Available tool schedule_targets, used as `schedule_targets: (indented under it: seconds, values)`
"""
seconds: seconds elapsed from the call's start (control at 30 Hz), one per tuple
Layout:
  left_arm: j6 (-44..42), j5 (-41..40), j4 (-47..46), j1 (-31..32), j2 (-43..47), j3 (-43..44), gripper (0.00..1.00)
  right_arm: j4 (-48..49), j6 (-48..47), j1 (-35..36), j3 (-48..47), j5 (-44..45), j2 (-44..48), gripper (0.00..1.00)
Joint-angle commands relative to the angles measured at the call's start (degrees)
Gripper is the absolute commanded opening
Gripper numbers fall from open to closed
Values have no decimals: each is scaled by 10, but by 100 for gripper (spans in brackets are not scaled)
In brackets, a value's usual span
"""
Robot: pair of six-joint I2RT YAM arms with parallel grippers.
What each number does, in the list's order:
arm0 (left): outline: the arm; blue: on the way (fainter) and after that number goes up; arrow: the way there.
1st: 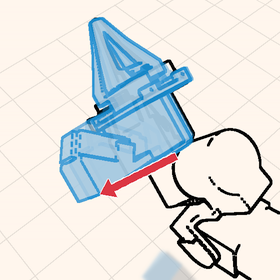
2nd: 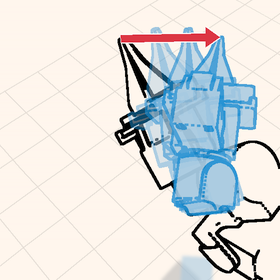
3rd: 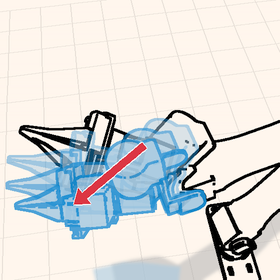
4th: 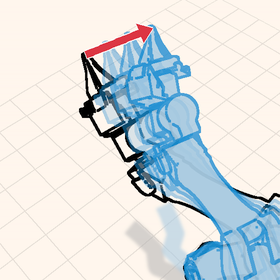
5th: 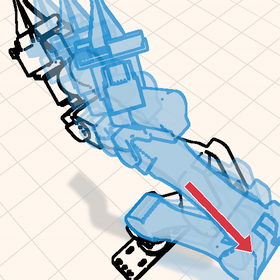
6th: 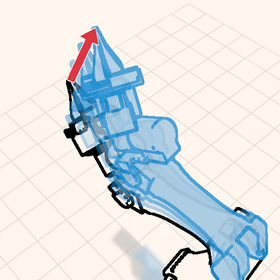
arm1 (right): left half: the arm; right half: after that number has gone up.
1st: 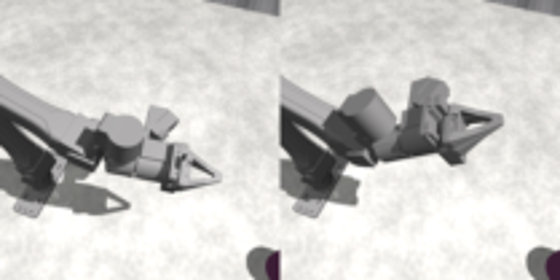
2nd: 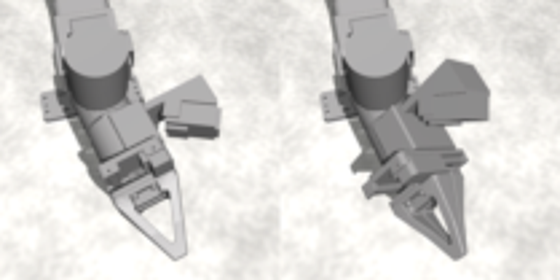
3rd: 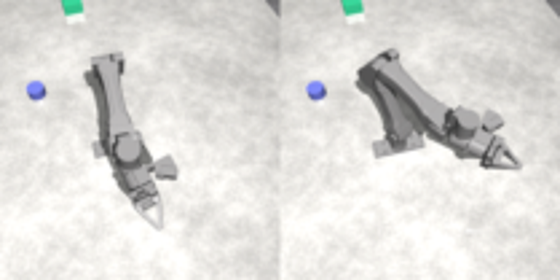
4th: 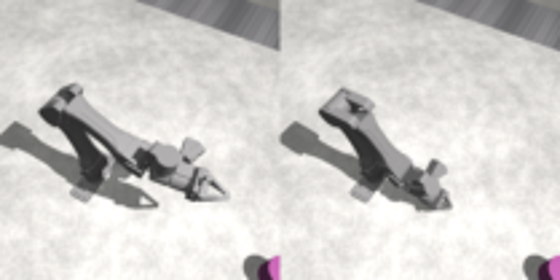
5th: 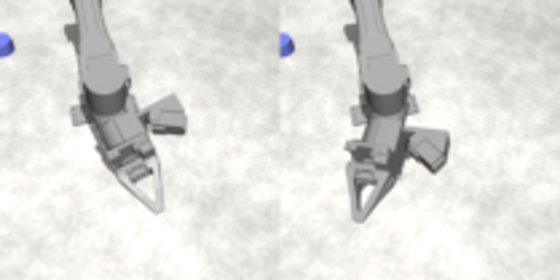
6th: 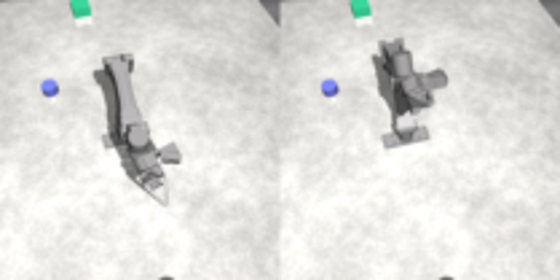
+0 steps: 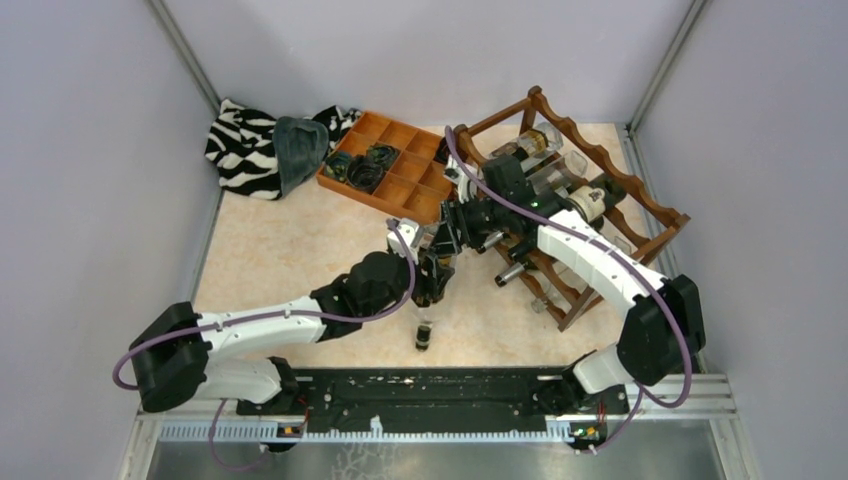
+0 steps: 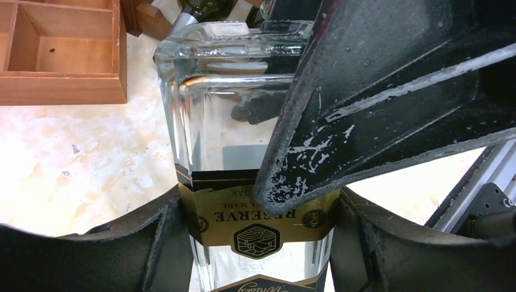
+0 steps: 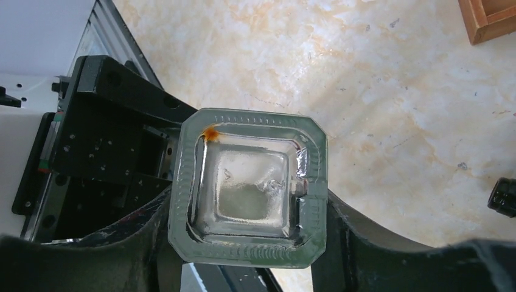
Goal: Put the wine bottle on the wine rack
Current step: Pick up the wine bottle from the center of the board.
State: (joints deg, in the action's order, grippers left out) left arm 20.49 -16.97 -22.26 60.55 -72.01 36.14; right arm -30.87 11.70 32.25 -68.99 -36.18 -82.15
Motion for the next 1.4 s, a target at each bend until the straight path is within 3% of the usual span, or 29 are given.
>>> schedule_targets:
  seconds: [0.0,0.1,0.23,0.4,0.67,0.9,1.03,1.13,1.27,1.37]
  values:
    - [1,-2,-82,4,13,48,14,29,20,12,-7,-68,9,20]
    - [8,7,-97,4,40,25,52,56,40,-4,-3,-125,25,5]
    - [-6,25,-181,4,100,-53,97,91,60,-31,15,-176,52,0]
    - [-3,57,-252,4,168,-140,99,141,93,-64,44,-224,83,0]
    - [-24,211,-158,3,267,-191,98,203,152,-138,57,-298,125,0]
    - [21,240,-75,-6,373,-200,98,254,204,-237,61,-344,166,0]
    - [64,283,-73,-33,351,-198,98,287,238,-283,61,-363,179,0]
    - [110,352,-97,-87,314,-202,96,304,260,-307,64,-374,182,0]
    - [195,462,-217,-182,259,-230,92,324,269,-316,69,-379,184,0]
    - [226,506,-308,-208,211,-234,90,333,278,-318,74,-379,184,0]
